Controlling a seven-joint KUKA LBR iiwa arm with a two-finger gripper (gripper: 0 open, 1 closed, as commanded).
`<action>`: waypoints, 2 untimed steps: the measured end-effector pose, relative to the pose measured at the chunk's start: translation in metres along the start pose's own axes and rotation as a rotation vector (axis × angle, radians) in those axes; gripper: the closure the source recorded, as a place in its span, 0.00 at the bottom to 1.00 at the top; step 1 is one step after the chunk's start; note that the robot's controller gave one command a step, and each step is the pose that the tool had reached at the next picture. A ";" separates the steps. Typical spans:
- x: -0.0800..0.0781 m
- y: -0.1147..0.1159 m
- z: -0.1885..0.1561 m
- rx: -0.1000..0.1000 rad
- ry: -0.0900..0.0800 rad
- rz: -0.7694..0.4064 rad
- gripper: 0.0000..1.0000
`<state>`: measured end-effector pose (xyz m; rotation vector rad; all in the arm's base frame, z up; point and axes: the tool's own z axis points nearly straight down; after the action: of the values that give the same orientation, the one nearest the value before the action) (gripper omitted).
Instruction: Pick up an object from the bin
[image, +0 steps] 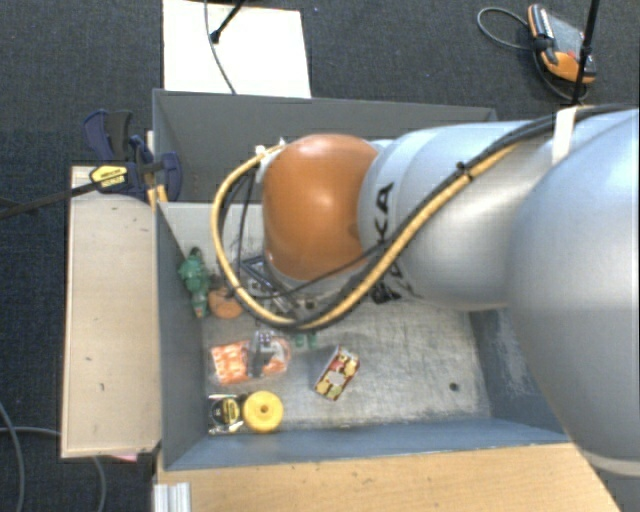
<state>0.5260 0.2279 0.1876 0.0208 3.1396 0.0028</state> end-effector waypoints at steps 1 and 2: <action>0.000 0.000 0.000 0.000 0.000 0.000 0.00; 0.000 0.005 0.112 -0.003 -0.006 -0.042 1.00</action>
Offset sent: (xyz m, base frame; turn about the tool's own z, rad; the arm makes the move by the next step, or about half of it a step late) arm -0.0025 0.0035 -0.1176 -0.0508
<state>0.5267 0.2328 0.0751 -0.0447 3.1334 0.0076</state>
